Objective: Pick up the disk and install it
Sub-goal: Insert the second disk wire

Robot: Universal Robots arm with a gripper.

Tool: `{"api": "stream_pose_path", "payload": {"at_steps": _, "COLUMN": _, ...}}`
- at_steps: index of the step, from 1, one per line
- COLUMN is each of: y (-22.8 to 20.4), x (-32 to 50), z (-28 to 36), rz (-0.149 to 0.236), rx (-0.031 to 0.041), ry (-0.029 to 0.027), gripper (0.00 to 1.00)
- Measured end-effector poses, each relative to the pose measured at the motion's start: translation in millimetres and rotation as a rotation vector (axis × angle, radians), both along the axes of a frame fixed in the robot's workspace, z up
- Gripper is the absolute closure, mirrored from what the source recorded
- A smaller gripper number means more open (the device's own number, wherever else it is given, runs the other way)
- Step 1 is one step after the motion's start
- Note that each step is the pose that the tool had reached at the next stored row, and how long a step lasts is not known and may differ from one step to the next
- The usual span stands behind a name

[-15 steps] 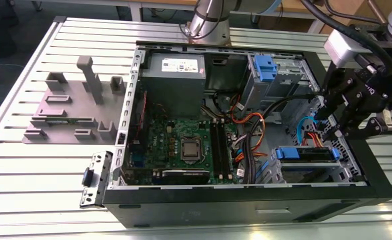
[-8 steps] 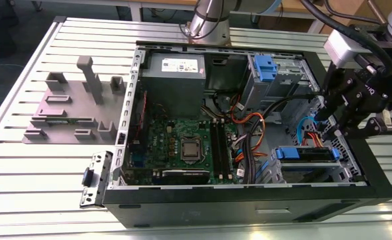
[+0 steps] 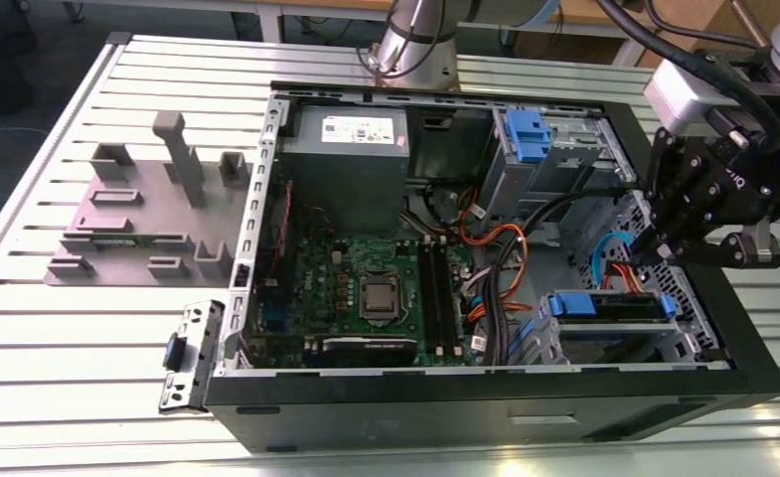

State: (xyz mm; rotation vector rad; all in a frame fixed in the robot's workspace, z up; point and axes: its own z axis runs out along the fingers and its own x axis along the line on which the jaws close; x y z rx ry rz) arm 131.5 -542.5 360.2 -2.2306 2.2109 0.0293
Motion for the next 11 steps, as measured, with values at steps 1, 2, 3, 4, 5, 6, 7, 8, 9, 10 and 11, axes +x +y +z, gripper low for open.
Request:
{"api": "stream_pose_path", "payload": {"at_steps": 1, "y": 0.0, "x": 0.0, "z": 0.0, "rz": 0.0, "rx": 0.0, "ry": 0.0, "gripper": 0.84}}
{"api": "stream_pose_path", "payload": {"at_steps": 2, "y": 0.0, "x": 0.0, "z": -0.1, "rz": 0.0, "rx": 0.0, "ry": 0.0, "gripper": 0.84}}
{"api": "stream_pose_path", "payload": {"at_steps": 3, "y": 0.0, "x": 0.0, "z": -0.1, "rz": 0.0, "rx": -0.0001, "ry": 0.0, "gripper": 0.84}}
{"api": "stream_pose_path", "payload": {"at_steps": 4, "y": 0.0, "x": 0.0, "z": -0.1, "rz": 0.0, "rx": 0.0, "ry": 0.0, "gripper": 0.84}}
{"api": "stream_pose_path", "payload": {"at_steps": 5, "y": 0.0, "x": 0.0, "z": -0.1, "rz": 0.0, "rx": 0.0, "ry": 0.0, "gripper": 0.84}}
{"api": "stream_pose_path", "payload": {"at_steps": 6, "y": 0.0, "x": 0.0, "z": -0.2, "rz": 0.0, "rx": 0.0, "ry": 0.0, "gripper": 0.84}}
{"api": "stream_pose_path", "payload": {"at_steps": 7, "y": 0.0, "x": 0.0, "z": -0.2, "rz": 0.0, "rx": 0.0001, "ry": 0.0, "gripper": 0.84}}
{"api": "stream_pose_path", "payload": {"at_steps": 8, "y": 0.0, "x": 0.0, "z": -0.2, "rz": 0.0, "rx": -0.0002, "ry": 0.0, "gripper": 0.84}}
{"api": "stream_pose_path", "payload": {"at_steps": 9, "y": -0.5, "x": 0.0, "z": -0.4, "rz": 0.0, "rx": 0.0001, "ry": 0.0, "gripper": 0.84}}
{"api": "stream_pose_path", "payload": {"at_steps": 10, "y": -1.8, "x": -0.3, "z": -0.5, "rz": 0.0, "rx": 0.0001, "ry": 0.0, "gripper": 0.84}}
{"api": "stream_pose_path", "payload": {"at_steps": 11, "y": -3.9, "x": -0.8, "z": -0.5, "rz": 0.0, "rx": 0.0, "ry": 0.0, "gripper": 0.84}}
